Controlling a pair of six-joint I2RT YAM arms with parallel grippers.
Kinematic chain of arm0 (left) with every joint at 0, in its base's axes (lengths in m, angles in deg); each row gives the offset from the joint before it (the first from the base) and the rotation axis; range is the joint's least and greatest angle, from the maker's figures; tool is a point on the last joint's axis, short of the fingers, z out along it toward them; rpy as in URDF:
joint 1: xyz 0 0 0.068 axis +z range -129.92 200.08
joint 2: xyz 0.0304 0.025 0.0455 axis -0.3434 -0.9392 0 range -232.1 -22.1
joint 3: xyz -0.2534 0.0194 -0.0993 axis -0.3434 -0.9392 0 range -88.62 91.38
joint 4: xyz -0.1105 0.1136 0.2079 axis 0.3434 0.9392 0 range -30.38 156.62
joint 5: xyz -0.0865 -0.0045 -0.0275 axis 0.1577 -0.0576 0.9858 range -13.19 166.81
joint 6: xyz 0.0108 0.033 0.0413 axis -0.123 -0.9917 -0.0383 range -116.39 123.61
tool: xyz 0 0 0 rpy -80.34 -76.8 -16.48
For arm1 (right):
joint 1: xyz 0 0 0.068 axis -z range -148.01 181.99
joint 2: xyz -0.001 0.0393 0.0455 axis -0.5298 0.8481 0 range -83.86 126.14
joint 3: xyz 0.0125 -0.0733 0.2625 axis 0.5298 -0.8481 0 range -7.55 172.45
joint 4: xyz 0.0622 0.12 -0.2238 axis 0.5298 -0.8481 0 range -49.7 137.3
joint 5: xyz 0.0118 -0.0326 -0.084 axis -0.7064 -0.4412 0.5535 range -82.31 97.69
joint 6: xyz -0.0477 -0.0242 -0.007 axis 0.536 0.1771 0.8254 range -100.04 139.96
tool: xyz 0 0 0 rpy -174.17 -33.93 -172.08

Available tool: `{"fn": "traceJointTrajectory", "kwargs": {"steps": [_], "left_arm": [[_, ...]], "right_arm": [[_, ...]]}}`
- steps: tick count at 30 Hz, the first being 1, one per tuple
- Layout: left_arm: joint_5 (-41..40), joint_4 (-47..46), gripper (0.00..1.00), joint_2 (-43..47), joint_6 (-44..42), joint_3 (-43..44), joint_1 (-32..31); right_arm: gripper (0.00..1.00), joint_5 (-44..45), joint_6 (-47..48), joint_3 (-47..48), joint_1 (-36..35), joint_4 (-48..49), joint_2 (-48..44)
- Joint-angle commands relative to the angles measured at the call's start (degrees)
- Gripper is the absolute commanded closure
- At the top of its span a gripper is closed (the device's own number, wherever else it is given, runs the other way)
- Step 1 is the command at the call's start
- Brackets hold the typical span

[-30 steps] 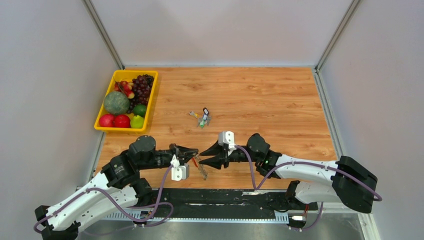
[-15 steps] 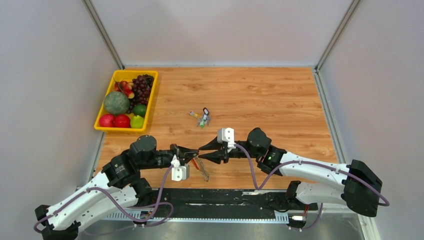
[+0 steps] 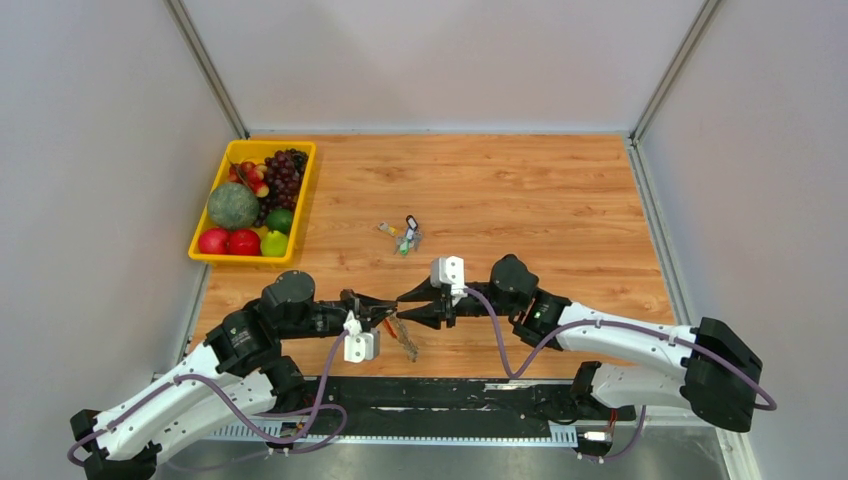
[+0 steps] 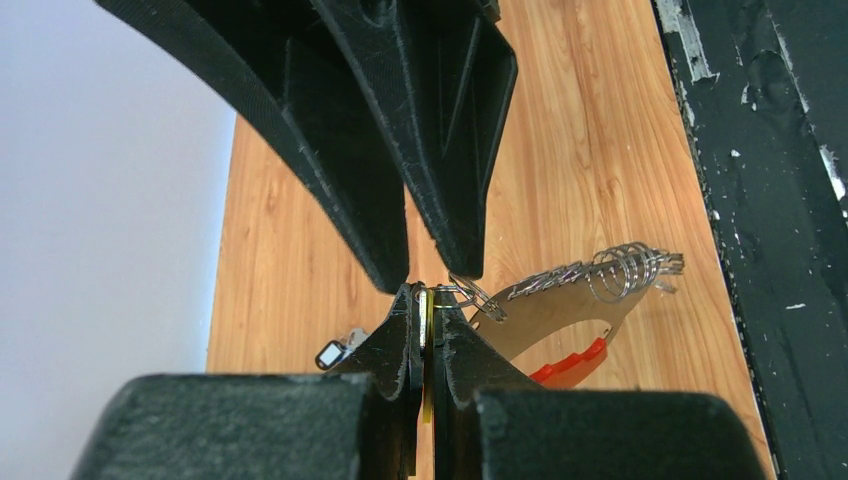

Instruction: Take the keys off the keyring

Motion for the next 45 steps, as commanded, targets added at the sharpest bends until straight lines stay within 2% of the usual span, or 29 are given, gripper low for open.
{"fn": "traceJointTrajectory", "kwargs": {"steps": [1,5,15,19,27,37,39,42,45], "left_arm": [[0.82,-3.67,1.0,0.39,-0.35,0.33,0.07],[0.8,-3.8,1.0,0.46,-0.66,-0.05,0.11],[0.67,-4.22,1.0,-0.54,-1.08,-0.4,0.11],[0.75,-4.24,1.0,-0.72,-1.01,-0.46,0.06],[0.26,-4.18,1.0,-0.53,-1.16,-0.46,0.06],[-0.5,-3.68,1.0,-0.36,-1.31,-0.72,0.09],[-0.7,-3.71,1.0,-0.33,-1.23,-0.67,0.07],[-1.13,-3.78,1.0,-0.37,-1.12,-0.61,0.06],[-1.78,-3.99,1.0,-0.31,-0.38,-0.57,0.11]], "right_arm": [[0.65,2.15,-1.32,-2.21,-0.33,-0.15,-4.05],[0.61,2.9,-2.04,-3.39,-0.34,-0.39,-5.65],[0.68,-0.44,-0.77,2.54,-0.34,-3.92,-0.23],[0.7,-1.76,-1.58,2.31,-0.41,-2.15,0.1],[0.88,-2.89,-3.21,1.63,-0.44,-1.97,-1.34],[0.82,-4.76,-3.56,3.59,-2.19,-2.46,0.5],[0.87,-4.92,-3.49,3.91,-2.46,-2.74,0.72],[0.99,-5.33,-3.54,4.07,-2.7,-3.18,0.6],[1.0,-4.94,-3.56,3.7,-2.74,-4.05,-0.27]]}}
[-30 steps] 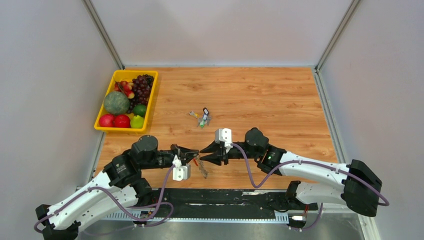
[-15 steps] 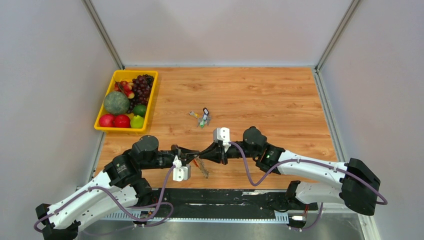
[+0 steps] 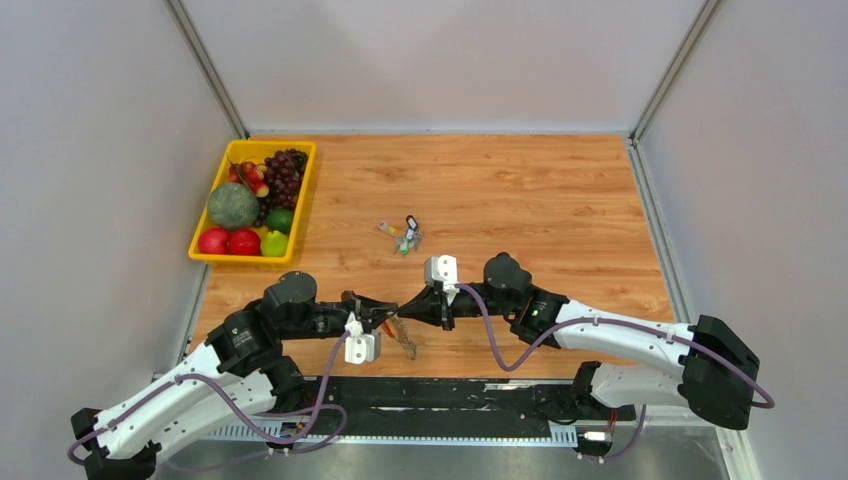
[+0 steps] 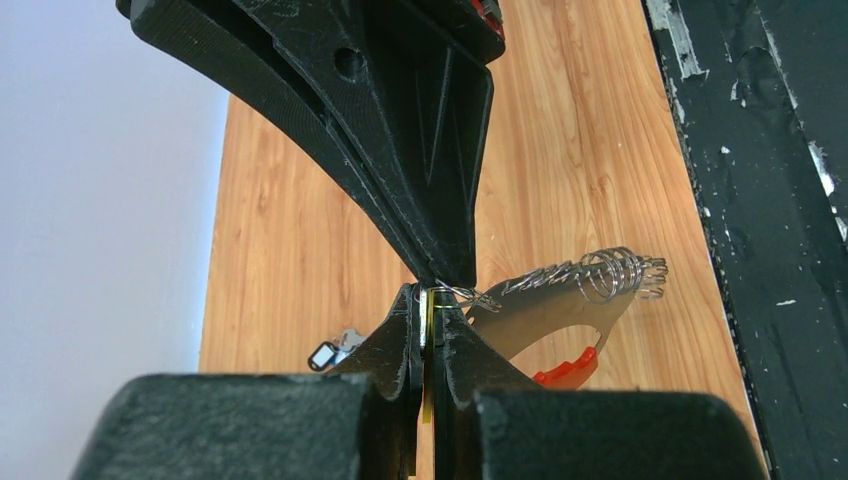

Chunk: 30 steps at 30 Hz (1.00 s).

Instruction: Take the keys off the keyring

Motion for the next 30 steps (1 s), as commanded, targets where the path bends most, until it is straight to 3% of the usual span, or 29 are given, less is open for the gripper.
{"fn": "traceJointTrajectory", "kwargs": {"steps": [1,6,26,30], "left_arm": [[-2.08,-4.21,1.0,-0.06,0.08,-0.02,0.14],[-2.91,-4.4,1.0,0.02,1.01,0.16,0.15],[-4.06,-4.53,1.0,1.25,1.14,-0.14,0.17],[-3.49,-4.6,1.0,1.65,0.9,-0.3,0.13]], "right_arm": [[1.0,-4.1,-1.33,2.47,-2.29,1.06,-1.31],[1.0,-1.21,-1.55,-0.06,-2.23,1.47,-4.81],[1.0,-4.0,-9.47,-1.31,0.19,5.02,-7.85],[0.81,-2.65,-7.9,0.92,0.16,0.72,-5.4]]}}
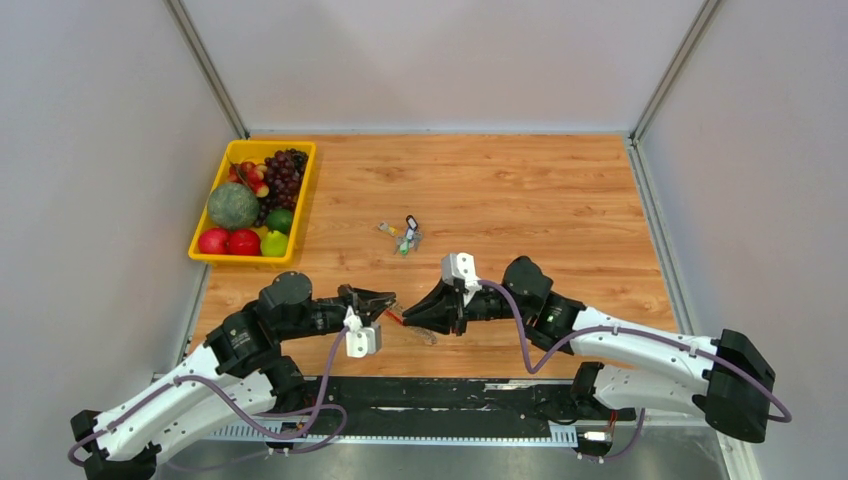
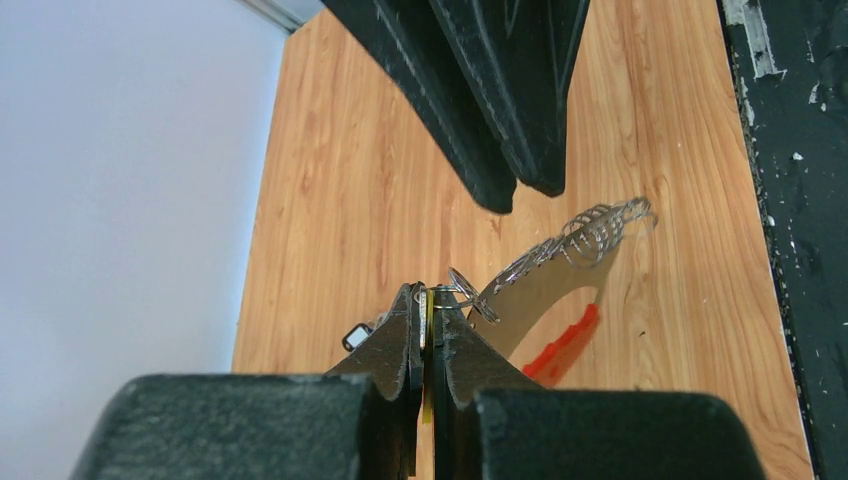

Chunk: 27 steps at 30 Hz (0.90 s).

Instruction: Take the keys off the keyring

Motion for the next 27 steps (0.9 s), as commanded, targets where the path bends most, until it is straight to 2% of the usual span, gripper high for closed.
{"fn": "traceJointTrajectory", "kwargs": {"steps": [1,4,10,27], "left_arm": [[0.99,-1.62,1.0,1.04,-0.25,0.0,0.11],[1.87,-1.77,1.0,1.55,-0.59,-0.27,0.11],[3.04,-1.93,1.0,1.93,-0.9,-0.56,0.11],[2.91,-2.01,1.0,1.69,-1.02,-0.5,0.12]], "right_arm": [[0.78,0.52,0.12,3.25,0.24,-2.28,2.16],[0.7,1.72,0.77,2.94,0.2,-1.39,2.75],[0.63,4.6,3.0,2.84,0.14,-0.2,3.0],[0.68,0.09,4.21,6.63,-0.54,-0.32,9.23]]}}
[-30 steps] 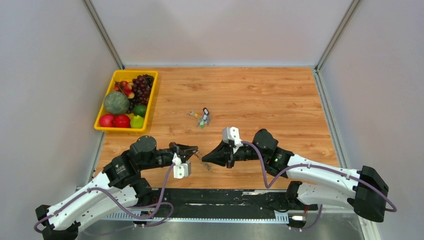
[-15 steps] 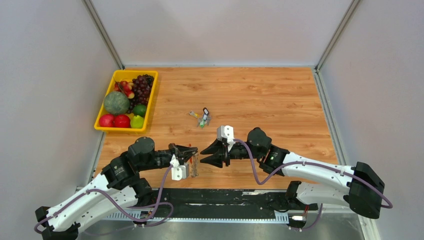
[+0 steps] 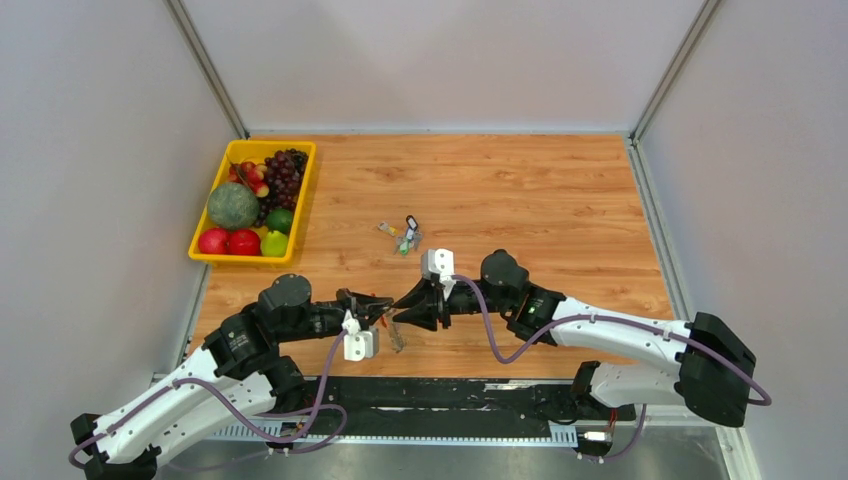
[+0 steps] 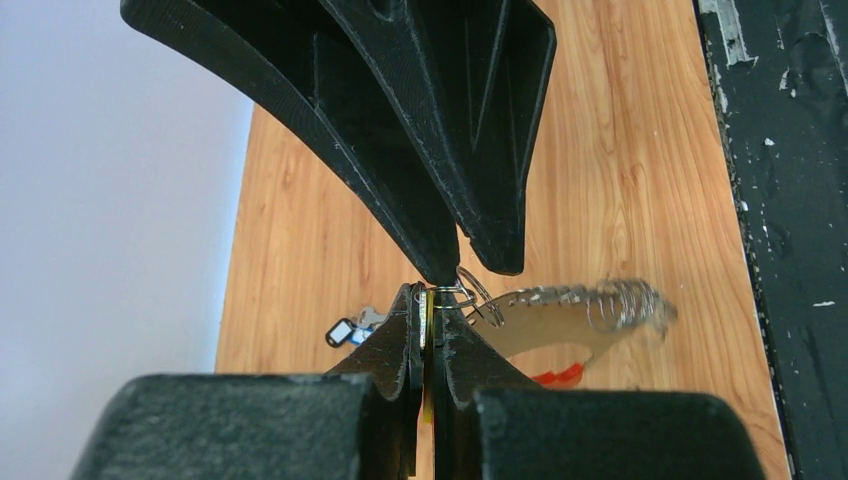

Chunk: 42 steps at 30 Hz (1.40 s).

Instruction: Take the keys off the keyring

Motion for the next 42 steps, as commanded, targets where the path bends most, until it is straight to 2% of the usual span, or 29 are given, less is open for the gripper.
{"fn": "traceJointTrajectory", "kwargs": {"steps": [1,5,12,23,42], "left_arm": [[1.61,-3.8,1.0,0.16,-0.8,0.3,0.07],[1.4,-3.72,1.0,0.18,-0.74,0.29,0.04],[1.07,-3.81,1.0,0.44,-0.71,0.31,0.04],[0.97,-3.8,1.0,0.4,-0.71,0.28,0.09],[1.12,-3.81,1.0,0.28,-0.8,0.2,0.04]], "right_arm": [[0.69,-2.62,0.37,2.72,-0.73,2.04,1.14],[0.73,-2.95,0.36,3.0,-0.86,1.58,2.06],[0.66,-0.38,0.28,0.87,-0.89,1.79,1.35],[0.64,4.57,0.0,-2.5,0.17,1.91,-2.31],[0.66,-3.15,-4.0,-0.04,-0.29,8.46,2.52]]}}
